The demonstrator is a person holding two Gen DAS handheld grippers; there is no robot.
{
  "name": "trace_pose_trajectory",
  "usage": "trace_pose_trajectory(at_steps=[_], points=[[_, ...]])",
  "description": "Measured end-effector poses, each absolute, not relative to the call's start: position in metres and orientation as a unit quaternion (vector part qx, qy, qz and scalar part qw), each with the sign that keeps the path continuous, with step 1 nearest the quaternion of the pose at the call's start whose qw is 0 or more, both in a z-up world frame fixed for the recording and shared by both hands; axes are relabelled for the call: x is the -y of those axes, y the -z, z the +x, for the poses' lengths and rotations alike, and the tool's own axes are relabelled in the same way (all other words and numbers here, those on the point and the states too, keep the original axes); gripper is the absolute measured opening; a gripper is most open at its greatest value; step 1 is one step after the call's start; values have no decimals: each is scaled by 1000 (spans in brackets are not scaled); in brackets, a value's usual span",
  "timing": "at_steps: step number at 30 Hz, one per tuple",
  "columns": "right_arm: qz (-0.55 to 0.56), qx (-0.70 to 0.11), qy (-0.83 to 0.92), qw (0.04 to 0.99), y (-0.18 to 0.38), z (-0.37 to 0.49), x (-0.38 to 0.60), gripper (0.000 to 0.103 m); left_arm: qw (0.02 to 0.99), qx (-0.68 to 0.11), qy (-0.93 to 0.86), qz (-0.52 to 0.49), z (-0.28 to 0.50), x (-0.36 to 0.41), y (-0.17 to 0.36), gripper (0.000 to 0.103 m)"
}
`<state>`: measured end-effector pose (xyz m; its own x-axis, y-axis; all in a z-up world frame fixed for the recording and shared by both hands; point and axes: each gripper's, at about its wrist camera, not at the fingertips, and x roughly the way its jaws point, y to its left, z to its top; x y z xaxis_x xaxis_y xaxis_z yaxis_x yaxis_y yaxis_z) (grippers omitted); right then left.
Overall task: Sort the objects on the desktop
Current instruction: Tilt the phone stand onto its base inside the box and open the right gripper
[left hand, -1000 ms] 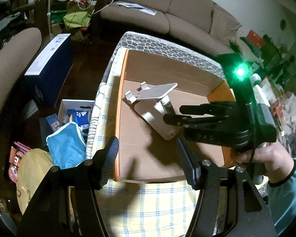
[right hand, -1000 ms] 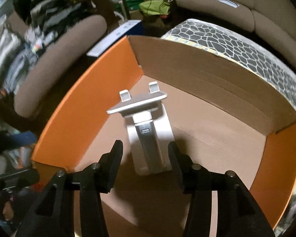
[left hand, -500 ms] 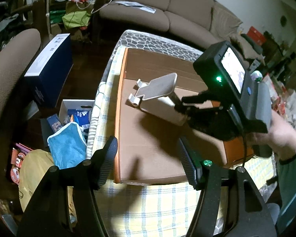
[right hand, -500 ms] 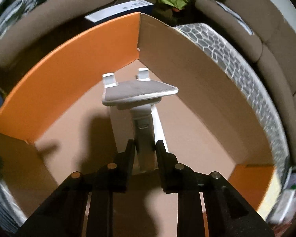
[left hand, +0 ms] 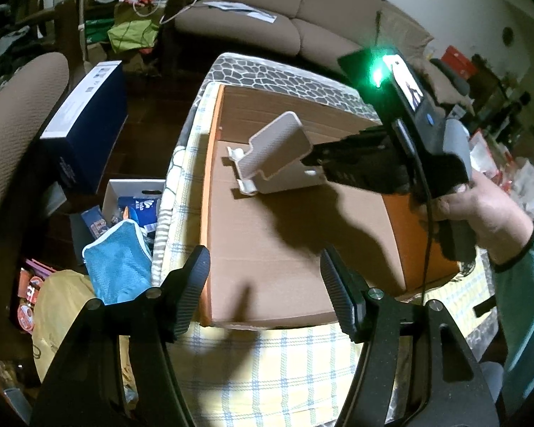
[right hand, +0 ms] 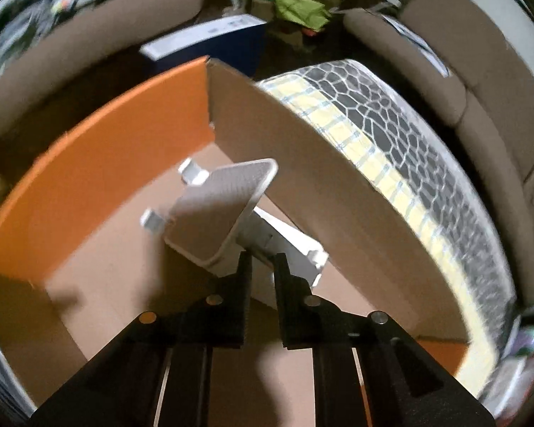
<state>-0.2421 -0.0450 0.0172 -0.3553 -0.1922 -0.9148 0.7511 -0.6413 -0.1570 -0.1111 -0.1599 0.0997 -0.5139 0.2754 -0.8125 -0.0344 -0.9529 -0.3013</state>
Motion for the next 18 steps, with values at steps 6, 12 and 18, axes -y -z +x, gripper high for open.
trace_pose_trajectory(at_steps=[6, 12, 18], points=[[516, -173, 787, 291, -23, -252, 45, 11, 107, 130, -850, -499, -108, 149, -88, 60], [570, -35, 779, 259, -22, -264, 34, 9, 115, 143, -842, -507, -105, 144, -83, 60], [573, -39, 778, 253, -21, -254, 45, 8, 117, 148, -842, -505, -100, 143, -83, 60]])
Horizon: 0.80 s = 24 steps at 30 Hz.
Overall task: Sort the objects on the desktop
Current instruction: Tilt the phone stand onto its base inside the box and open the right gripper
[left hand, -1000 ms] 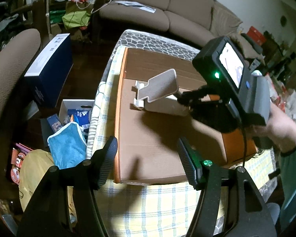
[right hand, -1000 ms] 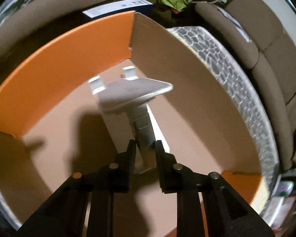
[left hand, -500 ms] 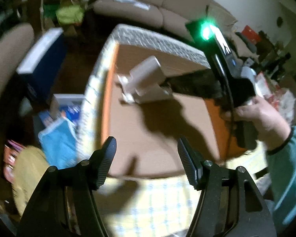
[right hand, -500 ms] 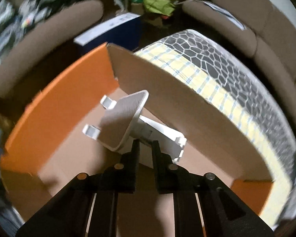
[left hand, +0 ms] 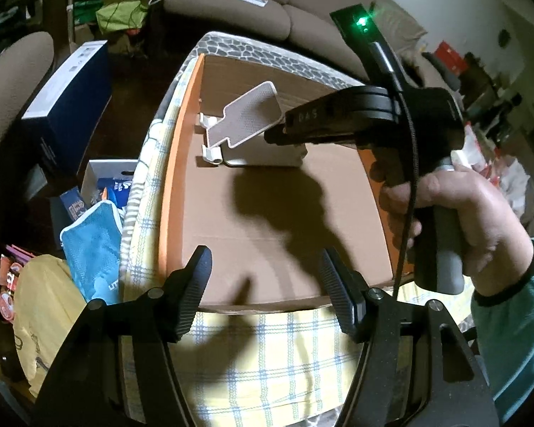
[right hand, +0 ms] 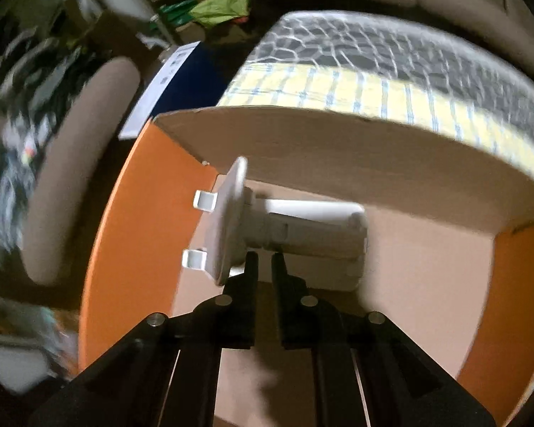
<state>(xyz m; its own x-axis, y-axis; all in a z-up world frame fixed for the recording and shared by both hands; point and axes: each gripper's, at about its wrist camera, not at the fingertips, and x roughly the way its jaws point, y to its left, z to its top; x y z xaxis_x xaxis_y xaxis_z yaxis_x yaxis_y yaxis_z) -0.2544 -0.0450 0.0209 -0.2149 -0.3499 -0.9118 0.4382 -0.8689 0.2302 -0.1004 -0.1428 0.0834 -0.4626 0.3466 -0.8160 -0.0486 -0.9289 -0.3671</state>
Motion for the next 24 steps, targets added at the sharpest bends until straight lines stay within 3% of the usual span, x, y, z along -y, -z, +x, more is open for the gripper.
trace_pose_trajectory(at_steps=[4, 8, 22, 24], points=[[594, -5, 751, 286, -17, -255, 44, 13, 118, 150, -841, -506, -103, 142, -83, 60], [579, -49, 765, 277, -23, -253, 56, 14, 118, 149, -842, -505, -102, 141, -83, 60], [604, -44, 749, 270, -5, -262, 67, 16, 123, 150, -841, -504, -102, 140, -82, 60], [611, -60, 744, 266, -2, -258, 64, 42, 123, 149, -842, -504, -103, 140, -82, 60]])
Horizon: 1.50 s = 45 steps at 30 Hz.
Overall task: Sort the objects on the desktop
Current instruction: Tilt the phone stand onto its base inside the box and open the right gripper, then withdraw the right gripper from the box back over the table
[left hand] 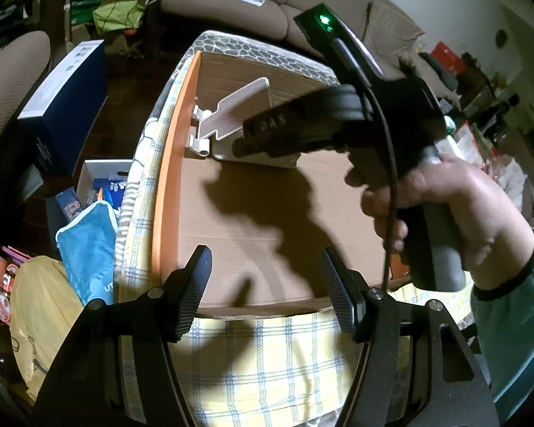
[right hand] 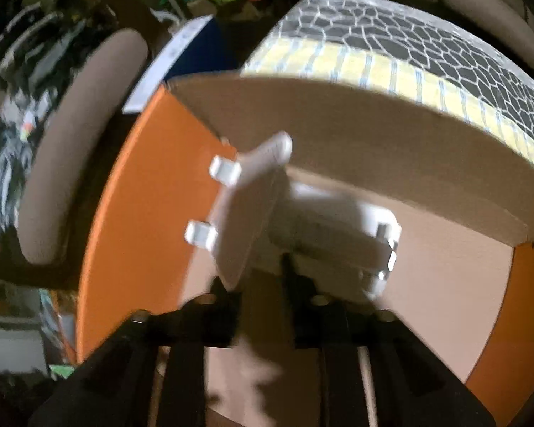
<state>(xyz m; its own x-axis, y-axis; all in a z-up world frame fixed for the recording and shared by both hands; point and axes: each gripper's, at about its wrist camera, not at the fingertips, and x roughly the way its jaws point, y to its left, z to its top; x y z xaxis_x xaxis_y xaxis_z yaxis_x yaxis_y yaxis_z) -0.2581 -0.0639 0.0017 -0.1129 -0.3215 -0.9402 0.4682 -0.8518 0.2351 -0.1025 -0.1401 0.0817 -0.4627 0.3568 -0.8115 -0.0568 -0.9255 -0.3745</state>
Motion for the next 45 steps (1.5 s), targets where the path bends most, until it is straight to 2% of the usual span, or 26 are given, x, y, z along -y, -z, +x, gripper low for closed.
trace_pose_trajectory(at_steps=[1, 8, 23, 26, 37, 45], points=[[610, -66, 744, 263, -1, -256, 61, 45, 122, 148, -843, -503, -102, 140, -82, 60], [632, -71, 735, 233, 4, -248, 41, 45, 120, 145, -843, -504, -103, 141, -81, 60], [643, 14, 744, 180, 15, -264, 40, 39, 119, 140, -844, -503, -105, 142, -80, 60], [656, 71, 729, 181, 18, -262, 38, 28, 120, 141, -844, -503, -105, 142, -80, 60], [661, 64, 720, 201, 13, -250, 45, 30, 119, 156, -840, -506, -108, 144, -81, 61], [602, -40, 771, 207, -30, -225, 25, 65, 111, 141, -848, -498, -102, 136, -93, 61]])
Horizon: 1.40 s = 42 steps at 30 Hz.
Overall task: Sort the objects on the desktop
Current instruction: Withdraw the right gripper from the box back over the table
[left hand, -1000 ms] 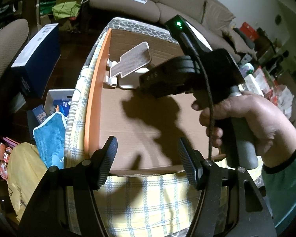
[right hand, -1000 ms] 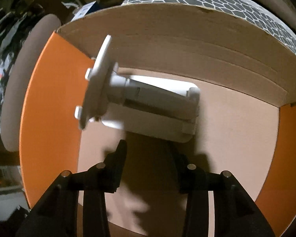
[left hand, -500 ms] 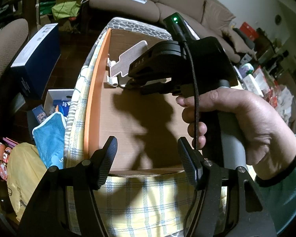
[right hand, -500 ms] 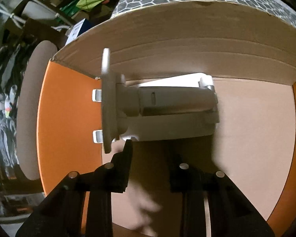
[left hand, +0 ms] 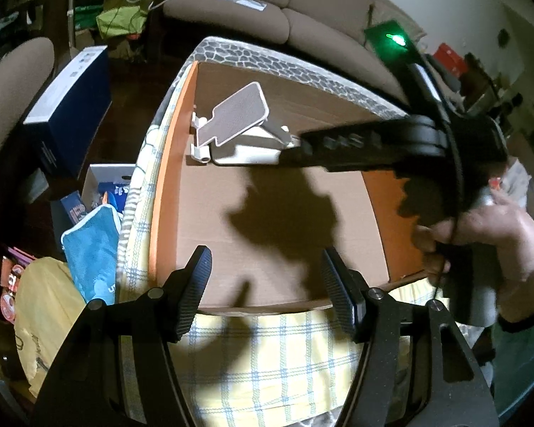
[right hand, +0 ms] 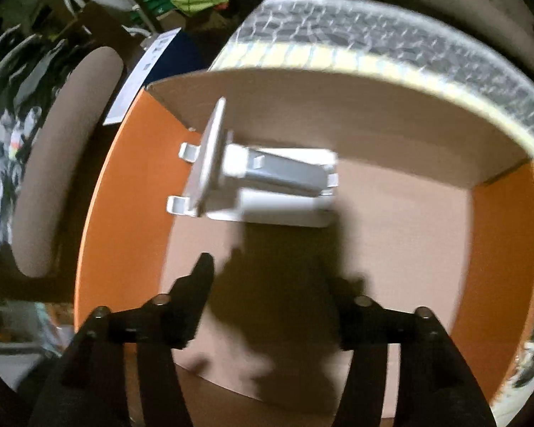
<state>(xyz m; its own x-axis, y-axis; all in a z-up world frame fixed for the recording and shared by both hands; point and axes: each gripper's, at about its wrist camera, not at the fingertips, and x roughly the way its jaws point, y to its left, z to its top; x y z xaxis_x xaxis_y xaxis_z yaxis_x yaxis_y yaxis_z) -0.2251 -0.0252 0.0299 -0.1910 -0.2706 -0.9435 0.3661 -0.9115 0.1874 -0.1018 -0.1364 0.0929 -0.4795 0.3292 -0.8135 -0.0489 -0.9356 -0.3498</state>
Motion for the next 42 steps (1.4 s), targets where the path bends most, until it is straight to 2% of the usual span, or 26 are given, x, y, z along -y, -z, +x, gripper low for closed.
trace_pose_trajectory(at_steps=[3, 6, 9, 14, 16, 22, 37, 42], points=[[589, -65, 781, 199, -41, -214, 8, 72, 106, 129, -853, -494, -98, 130, -100, 61], [581, -81, 787, 191, -50, -203, -7, 75, 102, 117, -858, -489, -96, 124, -108, 62], [578, -81, 790, 189, -56, -192, -18, 76, 95, 104, -866, -479, -91, 117, -118, 71], [569, -81, 798, 184, -69, -167, -41, 76, 91, 89, -875, -468, -83, 107, -133, 80], [564, -84, 801, 182, -75, -157, -49, 77, 92, 86, -877, -463, -80, 102, -139, 89], [549, -93, 811, 178, -88, -129, -68, 80, 92, 67, -883, -455, -70, 84, -152, 99], [512, -80, 841, 156, -106, -80, -130, 85, 118, 44, -892, -435, -47, 29, -169, 103], [507, -64, 845, 155, -109, -70, -154, 102, 124, 40, -892, -433, -42, 7, -170, 103]])
